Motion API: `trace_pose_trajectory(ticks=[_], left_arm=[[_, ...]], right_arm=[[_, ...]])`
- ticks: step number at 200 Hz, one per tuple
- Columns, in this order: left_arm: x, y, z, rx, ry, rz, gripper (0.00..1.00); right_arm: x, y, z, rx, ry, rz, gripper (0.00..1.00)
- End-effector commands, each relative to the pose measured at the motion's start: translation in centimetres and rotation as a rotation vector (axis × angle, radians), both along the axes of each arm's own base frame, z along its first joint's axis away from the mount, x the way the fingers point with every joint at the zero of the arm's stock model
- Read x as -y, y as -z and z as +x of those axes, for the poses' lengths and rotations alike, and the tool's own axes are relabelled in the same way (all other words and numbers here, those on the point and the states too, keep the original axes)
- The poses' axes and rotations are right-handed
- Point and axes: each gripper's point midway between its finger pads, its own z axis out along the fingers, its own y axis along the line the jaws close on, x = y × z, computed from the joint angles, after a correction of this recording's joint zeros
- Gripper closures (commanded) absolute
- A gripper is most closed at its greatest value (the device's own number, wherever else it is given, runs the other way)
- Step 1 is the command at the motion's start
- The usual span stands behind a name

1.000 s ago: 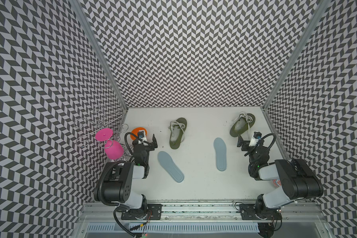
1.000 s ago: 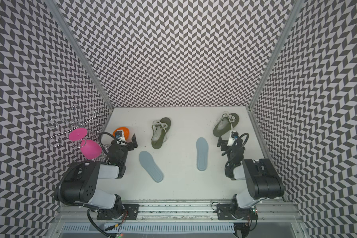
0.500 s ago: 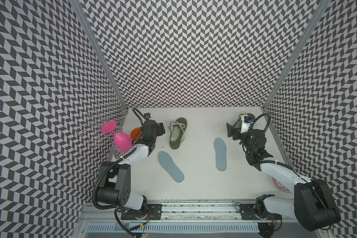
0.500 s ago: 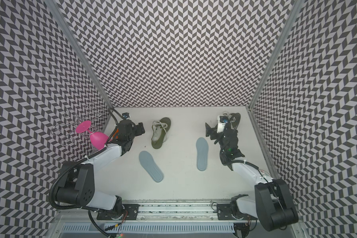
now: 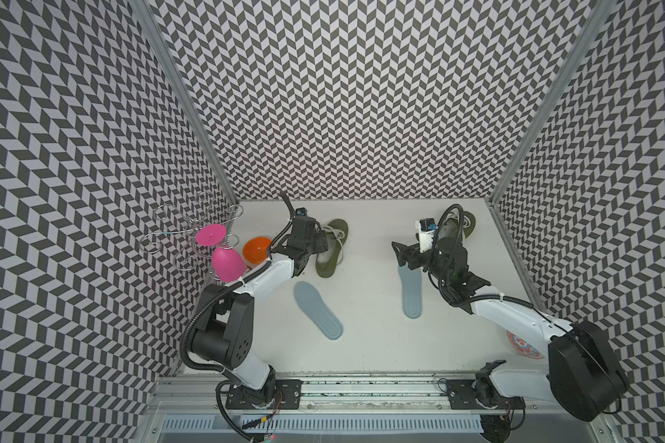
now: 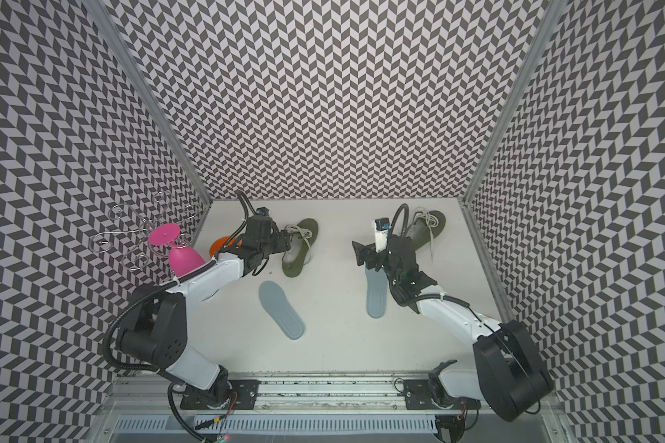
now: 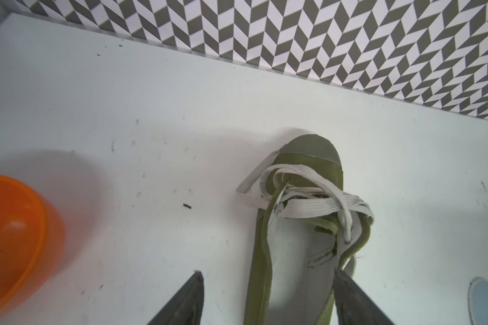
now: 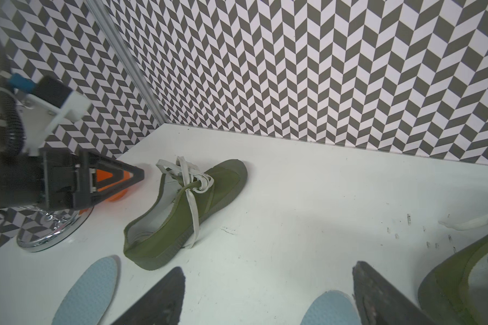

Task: Insert the insole into the shoe
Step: Move the shoe to the center of the board.

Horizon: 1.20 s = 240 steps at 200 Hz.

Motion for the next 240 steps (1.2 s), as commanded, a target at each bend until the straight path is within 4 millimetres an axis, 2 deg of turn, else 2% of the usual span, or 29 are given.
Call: trace_pose_trajectory(ticks=[1, 30, 50, 82, 102, 121, 140, 162, 175, 199, 220, 240], left_arm=[[0.9, 1.1, -0.4, -0.073, 0.03, -0.024, 0.33], [1.7, 2.4, -1.0, -0.105, 0.072, -0.041, 0.38], [1.3, 3.4, -1.0, -0.128, 0.055, -0.014, 0.39], [1.5, 4.2, 0.3, -0.146, 0.05, 0.004, 0.45], [1.4, 5.3, 0.9, -0.175, 0.04, 0.02, 0.53], [1.4, 5.4, 1.5, -0.16, 0.033, 0.02, 0.61], [2.0, 5.4, 2.3, -0.163, 0.07, 0.017, 0.78], [4.4, 4.8, 2.2, -0.168, 0.142, -0.091, 1.0], [6.3, 3.7, 1.3, -0.162, 0.174, -0.204, 1.0], [9.8, 2.2, -1.0, -0.158, 0.159, -0.31, 1.0], [12.8, 2.2, -3.4, -0.179, 0.109, -0.375, 1.0], [15.3, 2.9, -5.8, -0.19, 0.062, -0.4, 1.0]], right_arm=[[-1.5, -0.5, 0.0, -0.007, -0.02, 0.038, 0.09], [-3.0, 0.6, -0.1, -0.045, -0.047, 0.028, 0.09], [-3.6, 0.9, 0.0, -0.057, -0.056, 0.016, 0.09], [-4.6, 0.9, 0.1, -0.066, -0.078, 0.016, 0.09], [-5.0, 1.0, 0.0, -0.073, -0.089, 0.015, 0.09], [-5.0, 1.2, -0.1, -0.078, -0.09, 0.014, 0.1], [-5.0, 1.7, -0.3, -0.092, -0.096, 0.006, 0.1], [-5.2, 2.4, -0.7, -0.149, -0.109, 0.01, 0.09], [-5.3, 2.6, -1.3, -0.21, -0.115, 0.03, 0.09], [-6.1, 2.5, -3.2, -0.292, -0.179, 0.11, 0.1], [-6.1, 3.4, -4.6, -0.364, -0.199, 0.139, 0.1], [-5.6, 5.3, -5.6, -0.436, -0.194, 0.097, 0.1]])
